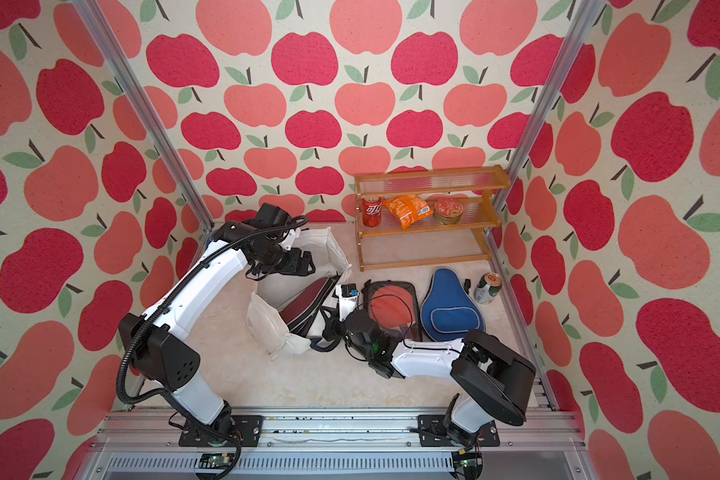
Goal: Remove the ping pong set from the canvas bag
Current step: Adjust the canvas bag at the center of the board, then pick up the ping pong set from the canvas bag.
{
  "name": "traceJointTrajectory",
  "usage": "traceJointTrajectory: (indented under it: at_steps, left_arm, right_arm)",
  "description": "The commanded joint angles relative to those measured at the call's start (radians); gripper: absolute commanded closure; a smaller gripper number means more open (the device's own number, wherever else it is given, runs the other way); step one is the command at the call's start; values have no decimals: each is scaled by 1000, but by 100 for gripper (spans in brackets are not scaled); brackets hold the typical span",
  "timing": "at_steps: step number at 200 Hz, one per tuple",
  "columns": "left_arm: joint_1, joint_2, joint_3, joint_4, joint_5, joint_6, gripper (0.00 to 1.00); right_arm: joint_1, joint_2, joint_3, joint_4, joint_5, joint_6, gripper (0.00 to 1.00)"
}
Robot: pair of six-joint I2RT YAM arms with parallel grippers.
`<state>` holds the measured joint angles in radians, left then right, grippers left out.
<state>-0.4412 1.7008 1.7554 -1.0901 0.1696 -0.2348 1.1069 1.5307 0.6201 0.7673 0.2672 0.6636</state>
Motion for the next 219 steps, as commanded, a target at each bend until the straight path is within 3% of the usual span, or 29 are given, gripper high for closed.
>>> traceJointTrajectory:
  at_steps: [1,55,172,219]
  left_arm:
    - [-17,21,23,-60,-58,-4,8]
    - [-100,52,44,-114,-161,-25,8]
    - [-240,122,24,-189,-289,-112,9]
    - [-294,149,6,-197,-361,-134,9]
  right_arm:
    - [2,36,-31,18,-36,42,100]
    - [-37,18,-156,77,-44,150,100]
    - [-34,-175,-189,-230,7,271,100]
    - [-33,-231,-233,-200,6,355,100]
